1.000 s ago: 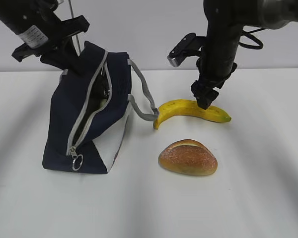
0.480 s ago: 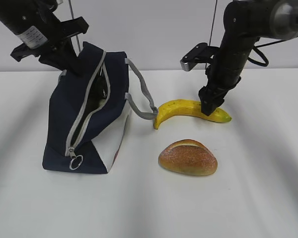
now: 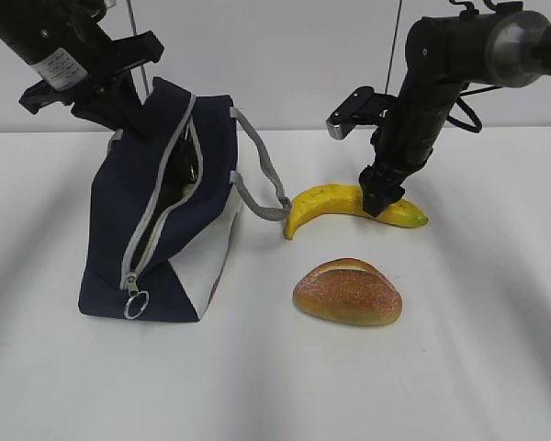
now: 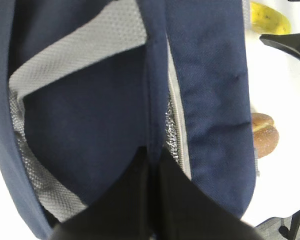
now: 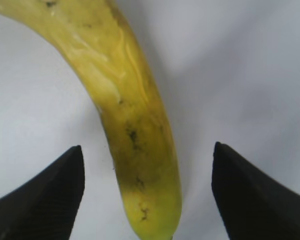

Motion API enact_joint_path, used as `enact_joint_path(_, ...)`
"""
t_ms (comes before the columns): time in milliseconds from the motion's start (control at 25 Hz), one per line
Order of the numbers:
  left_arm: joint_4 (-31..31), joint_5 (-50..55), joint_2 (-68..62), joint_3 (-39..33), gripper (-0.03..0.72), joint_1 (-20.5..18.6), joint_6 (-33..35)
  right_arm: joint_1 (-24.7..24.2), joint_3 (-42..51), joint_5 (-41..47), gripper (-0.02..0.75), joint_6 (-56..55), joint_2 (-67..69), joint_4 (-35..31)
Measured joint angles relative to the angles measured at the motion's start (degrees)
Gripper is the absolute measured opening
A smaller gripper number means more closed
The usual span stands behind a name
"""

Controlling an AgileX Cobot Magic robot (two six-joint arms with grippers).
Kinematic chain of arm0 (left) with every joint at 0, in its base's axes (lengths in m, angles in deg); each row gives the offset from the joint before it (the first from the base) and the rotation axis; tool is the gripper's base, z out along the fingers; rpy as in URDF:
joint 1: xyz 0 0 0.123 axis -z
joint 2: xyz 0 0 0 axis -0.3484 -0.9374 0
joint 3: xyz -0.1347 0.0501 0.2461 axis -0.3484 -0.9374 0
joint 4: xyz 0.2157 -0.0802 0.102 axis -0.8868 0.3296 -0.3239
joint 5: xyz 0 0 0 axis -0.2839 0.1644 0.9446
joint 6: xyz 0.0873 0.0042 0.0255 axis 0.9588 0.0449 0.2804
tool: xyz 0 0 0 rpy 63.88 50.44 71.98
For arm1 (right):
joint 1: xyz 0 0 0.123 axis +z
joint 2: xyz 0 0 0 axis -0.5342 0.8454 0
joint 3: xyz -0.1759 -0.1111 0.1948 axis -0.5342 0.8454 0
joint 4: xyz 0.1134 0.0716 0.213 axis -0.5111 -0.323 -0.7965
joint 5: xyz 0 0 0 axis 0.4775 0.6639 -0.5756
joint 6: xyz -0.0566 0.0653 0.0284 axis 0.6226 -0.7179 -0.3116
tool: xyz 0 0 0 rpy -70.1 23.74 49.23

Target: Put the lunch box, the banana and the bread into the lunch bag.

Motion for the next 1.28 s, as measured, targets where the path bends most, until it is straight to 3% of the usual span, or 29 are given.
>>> enact_joint_path(600, -0.22, -0.06, -0.02, 0.00, 0.000, 0.00, 0.41, 0.00, -0.27, -0.86, 0.582, 0.69, 3.76, -1.34)
enact_joint_path(720, -0.22, -0.12, -0.02, 0.00, 0.000, 0.00, 0.41, 0.00, -0.70, -0.86, 0.515, 0.69, 3.76, -1.34)
enact_joint_path(880, -0.22, -0.13, -0.02, 0.00, 0.000, 0.00, 0.41, 0.00, -2.43, -0.31, 0.312, 0.78, 3.77, -1.43)
enact_joint_path(920, -0.22, -0.18, -0.02, 0.00, 0.000, 0.00, 0.41, 0.00, -2.85, -0.03, 0.295, 0.78, 3.87, -1.43)
enact_joint_path(1280, -0.22, -0.24, -0.02, 0.00, 0.000, 0.00, 0.41, -0.10, -6.54, 5.26, 0.287, 0.78, 3.66, -1.43)
